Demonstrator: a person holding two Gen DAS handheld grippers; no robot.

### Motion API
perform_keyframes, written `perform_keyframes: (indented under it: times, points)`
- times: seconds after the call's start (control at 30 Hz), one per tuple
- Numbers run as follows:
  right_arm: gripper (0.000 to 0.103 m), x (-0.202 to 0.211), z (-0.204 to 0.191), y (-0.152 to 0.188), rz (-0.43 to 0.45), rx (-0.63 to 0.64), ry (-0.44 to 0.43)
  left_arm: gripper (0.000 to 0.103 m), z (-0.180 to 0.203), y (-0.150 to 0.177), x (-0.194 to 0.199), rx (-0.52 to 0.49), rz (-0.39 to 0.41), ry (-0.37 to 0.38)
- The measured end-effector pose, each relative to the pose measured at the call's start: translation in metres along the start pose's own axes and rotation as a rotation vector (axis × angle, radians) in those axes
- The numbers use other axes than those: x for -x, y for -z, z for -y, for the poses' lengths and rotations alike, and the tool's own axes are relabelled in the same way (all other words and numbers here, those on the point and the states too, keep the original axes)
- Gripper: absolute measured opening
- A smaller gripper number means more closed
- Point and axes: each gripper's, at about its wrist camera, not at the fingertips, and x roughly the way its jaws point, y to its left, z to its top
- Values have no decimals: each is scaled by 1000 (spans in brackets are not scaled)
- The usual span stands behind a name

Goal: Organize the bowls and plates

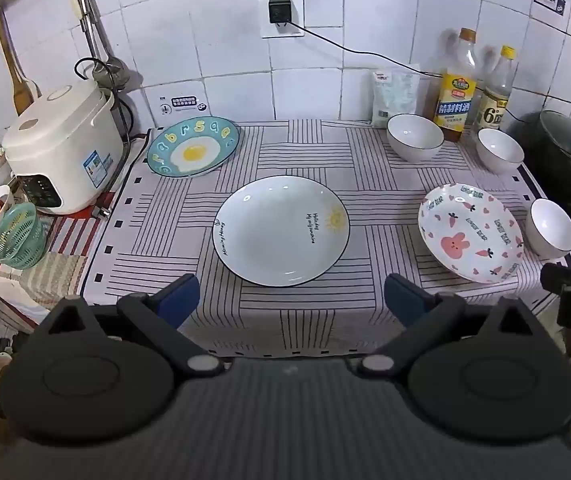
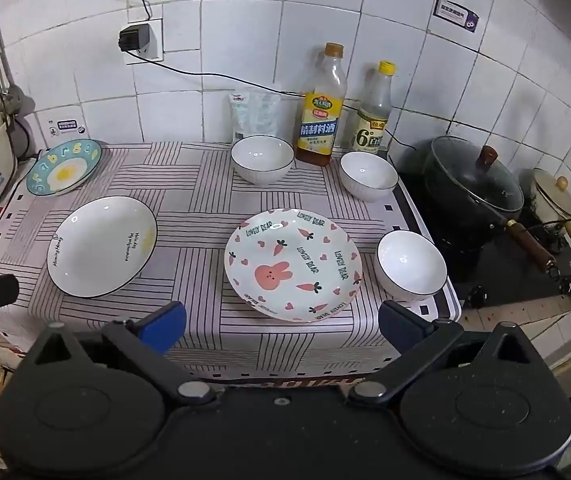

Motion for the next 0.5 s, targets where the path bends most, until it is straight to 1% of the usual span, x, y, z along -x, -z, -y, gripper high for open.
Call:
perform_keyframes:
  times: [0.17, 0.33, 0.5]
  points:
    - [103, -1, 4, 1, 2, -4, 1, 100, -2, 4, -1, 3, 10, -8]
    - [103, 1, 5, 5, 8, -12, -1, 100, -2, 8, -2, -6, 32, -32]
    - [103, 2, 5, 6, 10, -20, 4, 100, 1, 12, 0, -3, 50, -23]
